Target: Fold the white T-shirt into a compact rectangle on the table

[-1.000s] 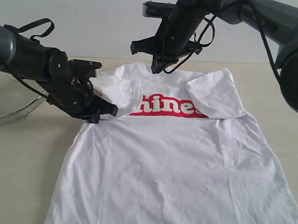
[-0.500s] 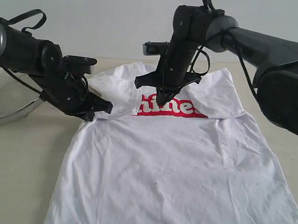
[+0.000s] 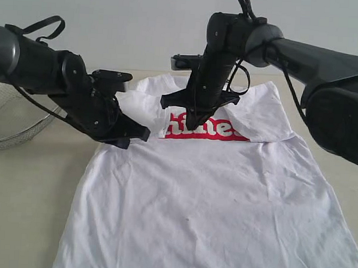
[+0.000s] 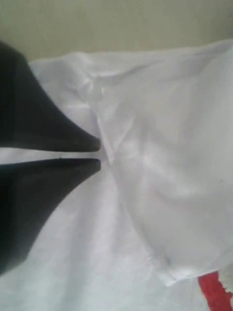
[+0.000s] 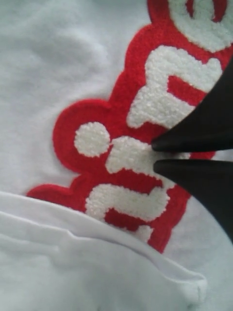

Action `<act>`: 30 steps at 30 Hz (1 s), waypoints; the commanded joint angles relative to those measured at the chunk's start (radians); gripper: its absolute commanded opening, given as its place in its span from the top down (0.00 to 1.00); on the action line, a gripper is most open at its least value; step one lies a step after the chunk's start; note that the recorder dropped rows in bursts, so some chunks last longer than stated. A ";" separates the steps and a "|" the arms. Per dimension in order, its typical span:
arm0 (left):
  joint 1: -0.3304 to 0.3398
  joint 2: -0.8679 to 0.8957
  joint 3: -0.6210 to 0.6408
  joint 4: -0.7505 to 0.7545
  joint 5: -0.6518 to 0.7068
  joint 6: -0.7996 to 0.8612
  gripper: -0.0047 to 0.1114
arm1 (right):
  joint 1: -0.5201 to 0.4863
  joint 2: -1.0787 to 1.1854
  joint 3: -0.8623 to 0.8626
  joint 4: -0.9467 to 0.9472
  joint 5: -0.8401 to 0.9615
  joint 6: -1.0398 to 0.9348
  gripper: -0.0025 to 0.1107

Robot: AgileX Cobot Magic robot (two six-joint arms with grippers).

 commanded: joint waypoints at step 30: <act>0.027 0.009 0.005 0.648 0.092 -0.502 0.92 | -0.002 -0.001 -0.002 0.003 0.018 -0.001 0.98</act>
